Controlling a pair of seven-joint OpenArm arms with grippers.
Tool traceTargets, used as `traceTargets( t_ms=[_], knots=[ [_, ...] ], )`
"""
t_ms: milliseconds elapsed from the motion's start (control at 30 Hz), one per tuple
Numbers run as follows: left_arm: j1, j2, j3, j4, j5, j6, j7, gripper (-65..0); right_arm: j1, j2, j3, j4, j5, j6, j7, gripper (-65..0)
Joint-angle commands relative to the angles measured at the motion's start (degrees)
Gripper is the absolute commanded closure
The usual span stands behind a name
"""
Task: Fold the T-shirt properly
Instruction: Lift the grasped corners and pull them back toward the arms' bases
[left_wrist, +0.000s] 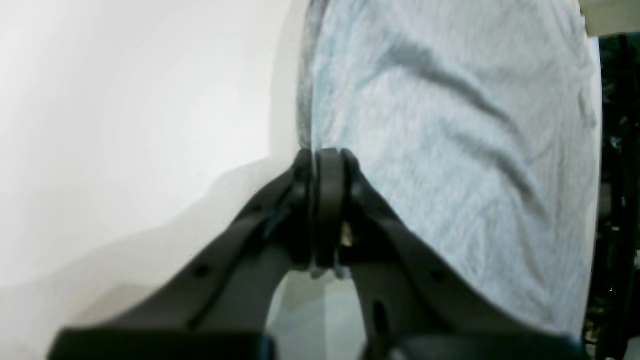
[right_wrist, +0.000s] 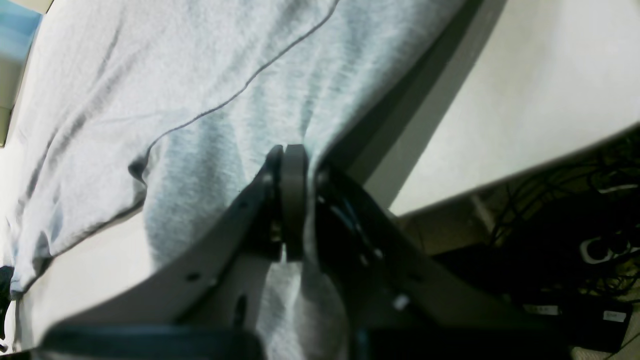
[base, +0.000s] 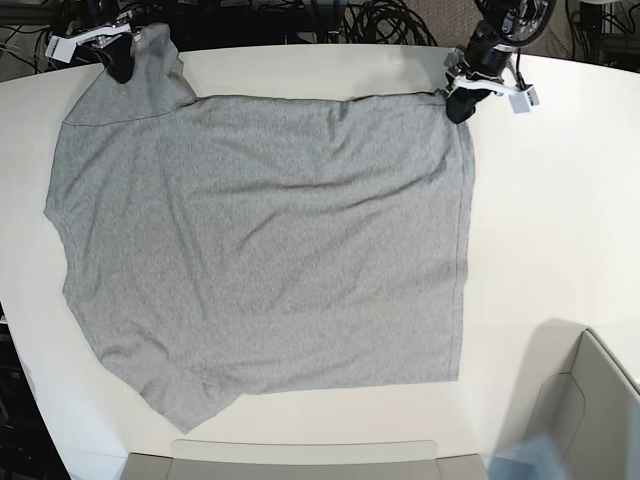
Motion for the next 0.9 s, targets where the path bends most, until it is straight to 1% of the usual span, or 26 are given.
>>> traceTargets(
  t_ms=[0,233,367,533,600,700,867],
  knots=[
    [1.06,-0.42,0.34,-0.18,0.18,2.61,3.16,0.0,-1.78,0.82,1.15,0.7,0.08,-0.22,-0.34,-0.5],
    [1.68,-0.51,0.08,0.0,0.18,2.53,3.16,0.0,-7.59,0.2,9.41,6.42,0.08,-0.14,-0.34,-0.5],
    [2.47,-0.51,-1.68,0.87,0.27,2.53,3.16,0.0,-9.17,0.12,12.4,8.26,0.08,-0.14,-0.34,-0.5],
    [6.69,-0.51,-5.73,6.76,0.54,2.53,3.16,0.0,-11.01,-0.15,15.04,9.23,0.25,-0.22,-0.42,-0.5],
    [7.48,-0.51,-6.69,8.43,2.21,2.7,3.69,0.0,-11.01,-0.94,16.0,9.23,0.34,-0.22,-0.42,-0.5],
    [7.48,-0.25,-6.43,8.79,5.28,2.79,3.78,0.0,-11.1,-1.11,16.88,9.23,0.34,-0.14,-0.42,-0.5],
    [7.48,-0.16,-6.61,10.63,5.46,2.88,3.86,0.0,-11.1,-0.67,17.06,10.28,0.34,-0.14,-0.42,-0.5]
  ],
)
